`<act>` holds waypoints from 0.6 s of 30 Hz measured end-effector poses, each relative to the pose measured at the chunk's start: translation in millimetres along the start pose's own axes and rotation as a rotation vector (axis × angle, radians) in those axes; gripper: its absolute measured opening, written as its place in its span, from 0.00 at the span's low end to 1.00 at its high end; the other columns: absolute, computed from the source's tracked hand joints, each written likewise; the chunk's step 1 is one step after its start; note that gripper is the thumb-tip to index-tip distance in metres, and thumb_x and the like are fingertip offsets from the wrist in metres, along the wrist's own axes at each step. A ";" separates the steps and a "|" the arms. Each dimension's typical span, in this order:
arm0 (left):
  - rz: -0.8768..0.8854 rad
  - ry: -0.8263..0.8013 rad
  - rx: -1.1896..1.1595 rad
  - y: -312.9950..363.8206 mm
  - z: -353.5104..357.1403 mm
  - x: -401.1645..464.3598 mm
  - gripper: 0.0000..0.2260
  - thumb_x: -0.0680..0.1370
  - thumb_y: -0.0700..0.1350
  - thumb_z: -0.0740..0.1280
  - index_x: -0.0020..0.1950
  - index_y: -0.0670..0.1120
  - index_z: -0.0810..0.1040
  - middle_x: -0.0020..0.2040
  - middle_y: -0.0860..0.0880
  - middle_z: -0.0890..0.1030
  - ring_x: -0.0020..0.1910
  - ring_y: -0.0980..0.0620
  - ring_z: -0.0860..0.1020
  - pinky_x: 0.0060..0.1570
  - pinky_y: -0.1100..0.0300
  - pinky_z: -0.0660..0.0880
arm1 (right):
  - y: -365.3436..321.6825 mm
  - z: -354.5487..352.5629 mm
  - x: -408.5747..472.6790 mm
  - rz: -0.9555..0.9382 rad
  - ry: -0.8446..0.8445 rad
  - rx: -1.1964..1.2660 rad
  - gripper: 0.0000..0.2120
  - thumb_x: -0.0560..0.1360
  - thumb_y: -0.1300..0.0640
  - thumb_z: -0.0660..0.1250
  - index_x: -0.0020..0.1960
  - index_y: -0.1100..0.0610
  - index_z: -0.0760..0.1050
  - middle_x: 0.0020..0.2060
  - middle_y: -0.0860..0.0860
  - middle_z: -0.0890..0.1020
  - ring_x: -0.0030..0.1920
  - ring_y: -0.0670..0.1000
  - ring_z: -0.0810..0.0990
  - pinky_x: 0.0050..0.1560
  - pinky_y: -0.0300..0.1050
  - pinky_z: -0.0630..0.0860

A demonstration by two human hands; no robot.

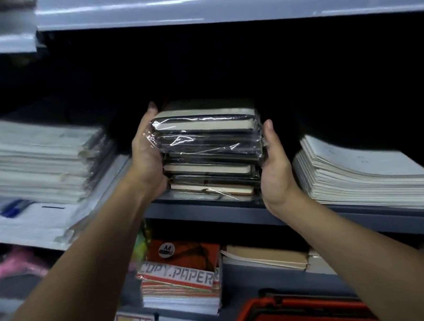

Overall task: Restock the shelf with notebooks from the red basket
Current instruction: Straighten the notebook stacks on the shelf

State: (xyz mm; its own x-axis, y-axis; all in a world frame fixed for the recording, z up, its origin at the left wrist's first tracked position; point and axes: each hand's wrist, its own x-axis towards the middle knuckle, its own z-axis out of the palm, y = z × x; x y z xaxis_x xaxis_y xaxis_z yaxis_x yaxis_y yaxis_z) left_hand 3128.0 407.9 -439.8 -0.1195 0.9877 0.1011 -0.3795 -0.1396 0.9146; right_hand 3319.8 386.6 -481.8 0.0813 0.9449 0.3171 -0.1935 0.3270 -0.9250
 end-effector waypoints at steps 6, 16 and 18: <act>0.023 0.003 0.032 3.0 7.2 -5.3 0.23 0.83 0.60 0.59 0.60 0.44 0.84 0.48 0.43 0.87 0.53 0.40 0.85 0.66 0.37 0.75 | -3.5 3.9 -1.7 0.045 -0.001 -0.017 0.40 0.78 0.25 0.58 0.80 0.50 0.68 0.77 0.47 0.72 0.79 0.51 0.66 0.82 0.58 0.58; 0.005 -0.056 0.130 1.8 14.2 -13.2 0.21 0.83 0.60 0.59 0.49 0.49 0.87 0.45 0.47 0.88 0.48 0.48 0.86 0.58 0.49 0.76 | -3.9 -2.5 -0.6 0.020 0.046 0.010 0.19 0.89 0.46 0.45 0.77 0.42 0.63 0.71 0.36 0.70 0.74 0.40 0.64 0.75 0.42 0.56; 0.022 -0.033 0.124 0.4 14.1 -12.3 0.22 0.83 0.59 0.59 0.41 0.53 0.89 0.42 0.49 0.88 0.45 0.49 0.86 0.62 0.46 0.76 | -5.5 -3.2 0.3 0.038 0.022 0.000 0.22 0.88 0.45 0.44 0.80 0.46 0.60 0.72 0.37 0.67 0.73 0.38 0.62 0.72 0.40 0.55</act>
State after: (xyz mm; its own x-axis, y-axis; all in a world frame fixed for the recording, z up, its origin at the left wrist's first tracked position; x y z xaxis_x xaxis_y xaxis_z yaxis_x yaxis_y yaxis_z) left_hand 3142.2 396.8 -435.2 -0.0956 0.9866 0.1325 -0.2605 -0.1532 0.9532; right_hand 3324.0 385.0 -477.2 0.0950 0.9561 0.2773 -0.1972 0.2911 -0.9361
